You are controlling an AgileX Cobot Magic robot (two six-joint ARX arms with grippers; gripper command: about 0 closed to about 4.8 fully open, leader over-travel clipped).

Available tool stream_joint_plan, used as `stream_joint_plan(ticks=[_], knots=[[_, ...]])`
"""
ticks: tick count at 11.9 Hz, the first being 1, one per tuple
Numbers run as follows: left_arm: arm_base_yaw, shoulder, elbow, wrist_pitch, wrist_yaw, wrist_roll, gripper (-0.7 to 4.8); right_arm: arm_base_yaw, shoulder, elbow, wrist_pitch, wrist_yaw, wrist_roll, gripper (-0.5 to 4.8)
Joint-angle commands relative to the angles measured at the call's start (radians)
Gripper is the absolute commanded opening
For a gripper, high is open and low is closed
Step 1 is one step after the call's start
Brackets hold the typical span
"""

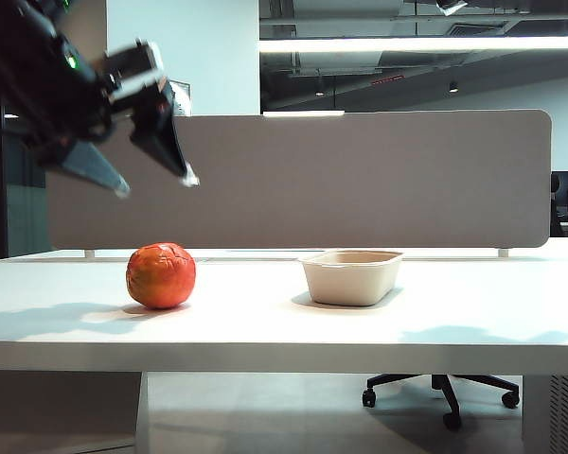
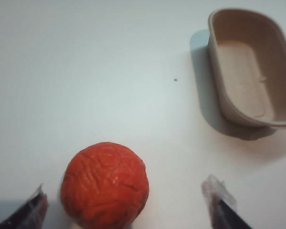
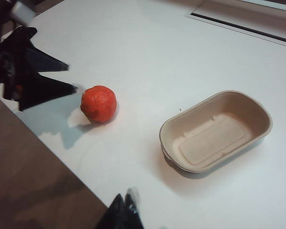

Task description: Pick up the orange and place it into the paper lunchbox.

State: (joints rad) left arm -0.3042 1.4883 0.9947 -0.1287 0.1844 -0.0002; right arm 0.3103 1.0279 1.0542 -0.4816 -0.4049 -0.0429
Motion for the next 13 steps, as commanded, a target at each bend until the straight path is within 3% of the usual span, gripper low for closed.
stream_joint_plan(ticks=[1,7,13], knots=[[0.000,0.161,0.002,0.146,0.040,0.030,4.79,0.001,-0.004,0.006,0.006,-0.002,-0.003,-0.04],[0.000,0.241,0.002,0.176,0.037,0.030,4.79,0.001,-0.004,0.006,0.006,-0.002,-0.003,-0.04],[0.000,0.241,0.002,0.107,0.048,0.076,4.79,0.001,-0.004,0.006,0.007,-0.002,-0.003,-0.04]])
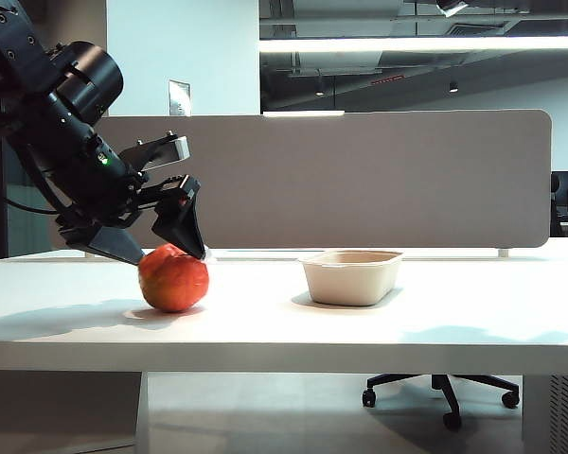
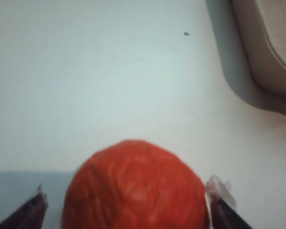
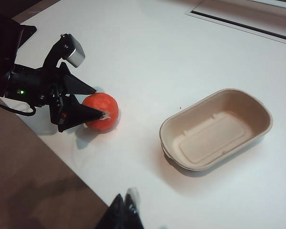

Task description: Pick up the orange and place it into the paper lunchbox.

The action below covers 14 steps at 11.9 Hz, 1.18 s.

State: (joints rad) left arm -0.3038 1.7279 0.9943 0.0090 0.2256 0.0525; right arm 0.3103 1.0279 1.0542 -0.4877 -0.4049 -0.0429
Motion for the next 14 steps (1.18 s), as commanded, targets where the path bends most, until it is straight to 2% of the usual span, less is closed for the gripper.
stream_joint_plan(ticks=[1,14], knots=[[0.000,0.001,0.002,-0.033,0.006,0.025,4.79,0.001,-0.004,0.006,0.014,-0.002,-0.003,-0.04],[-0.001,0.032,0.002,0.008,-0.003,0.018,4.79,0.001,-0.004,0.006,0.021,-0.002,-0.003,-0.04]])
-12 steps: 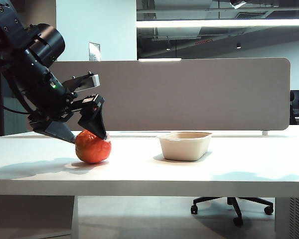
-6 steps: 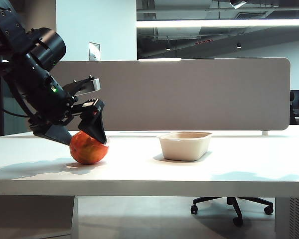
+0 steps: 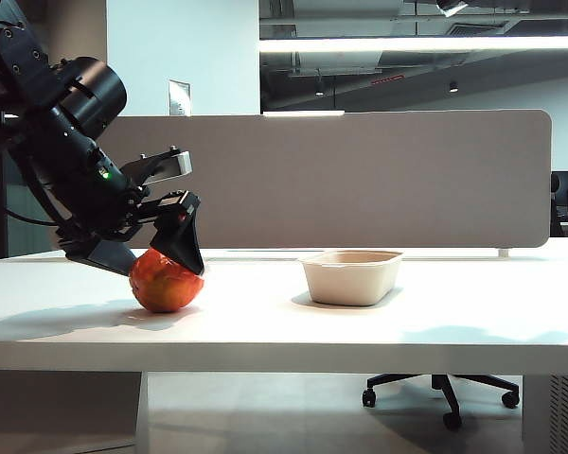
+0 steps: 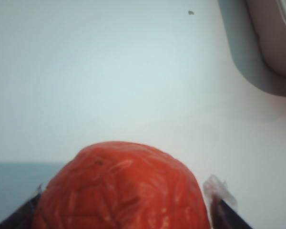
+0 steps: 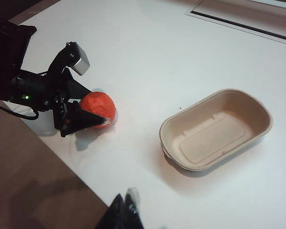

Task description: Pick up the orange and place it into the paper lunchbox.

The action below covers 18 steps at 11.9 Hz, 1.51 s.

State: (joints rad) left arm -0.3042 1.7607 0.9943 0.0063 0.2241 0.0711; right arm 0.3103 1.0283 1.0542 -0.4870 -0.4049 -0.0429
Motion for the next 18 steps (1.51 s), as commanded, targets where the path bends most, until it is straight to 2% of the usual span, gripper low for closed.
stream_joint_plan(ticks=[1,2,6,7,9,10,12,13,16,18], knots=[[-0.001,-0.001,0.002,0.011,-0.001,-0.001,3.98,0.001,-0.004,0.006,0.020,-0.002,-0.003,-0.04],[-0.001,-0.001,0.002,0.010,-0.001,0.000,3.62,0.001,-0.004,0.006,0.020,-0.002,-0.003,-0.04],[-0.001,-0.008,0.005,0.015,0.014,0.000,3.65,0.001,-0.004,0.006,0.020,-0.002,-0.003,-0.04],[-0.001,-0.048,0.037,0.044,0.074,-0.024,3.67,0.001,-0.004,0.006,0.020,-0.002,-0.003,-0.04],[-0.001,-0.065,0.085,0.044,0.097,-0.047,3.67,0.001,-0.004,0.006,0.021,-0.001,-0.003,-0.04],[-0.020,-0.071,0.272,0.040,0.117,-0.113,3.67,0.001,-0.005,0.006,-0.006,0.038,-0.003,-0.04],[-0.065,-0.067,0.333,0.050,0.114,-0.111,3.68,0.001,-0.005,0.006,-0.037,0.108,-0.004,-0.04],[-0.118,-0.044,0.375,0.071,0.097,-0.109,3.68,0.001,-0.010,0.008,-0.039,0.115,-0.007,-0.04],[-0.154,0.005,0.431,0.070,0.086,-0.110,3.68,0.001,-0.014,0.009,-0.040,0.114,-0.011,-0.04],[-0.188,0.090,0.520,0.070,0.091,-0.115,3.68,0.001,-0.016,0.009,-0.040,0.115,-0.011,-0.04]])
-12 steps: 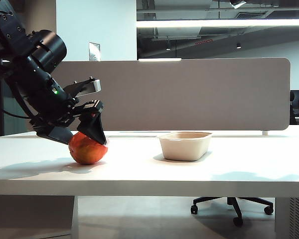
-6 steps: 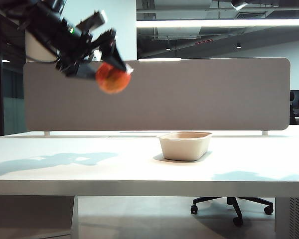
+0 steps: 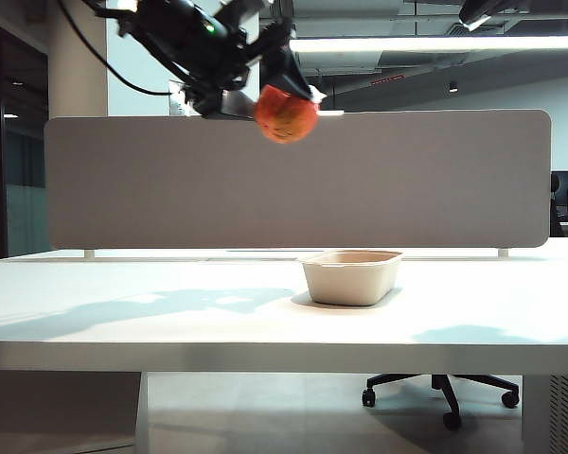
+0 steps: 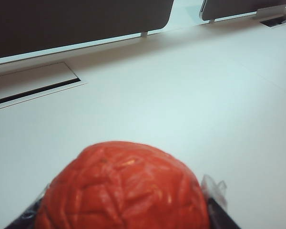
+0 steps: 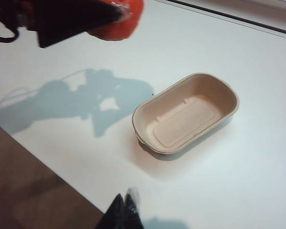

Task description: Pick up the orange and place it into the paper lunchbox.

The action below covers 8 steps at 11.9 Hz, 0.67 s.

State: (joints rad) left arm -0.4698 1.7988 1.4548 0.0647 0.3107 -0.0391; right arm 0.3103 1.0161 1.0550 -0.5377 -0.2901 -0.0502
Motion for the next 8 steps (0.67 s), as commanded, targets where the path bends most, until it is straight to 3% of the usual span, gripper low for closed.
stream_joint_plan(ticks=[1,8], knots=[[-0.034,0.089,0.085,0.013,0.005,-0.005,3.68,0.001,-0.004,0.008,0.011,0.000,-0.003,-0.04],[-0.098,0.320,0.125,0.113,-0.025,-0.025,3.67,0.001,-0.013,0.008,-0.017,-0.001,-0.003,-0.04]])
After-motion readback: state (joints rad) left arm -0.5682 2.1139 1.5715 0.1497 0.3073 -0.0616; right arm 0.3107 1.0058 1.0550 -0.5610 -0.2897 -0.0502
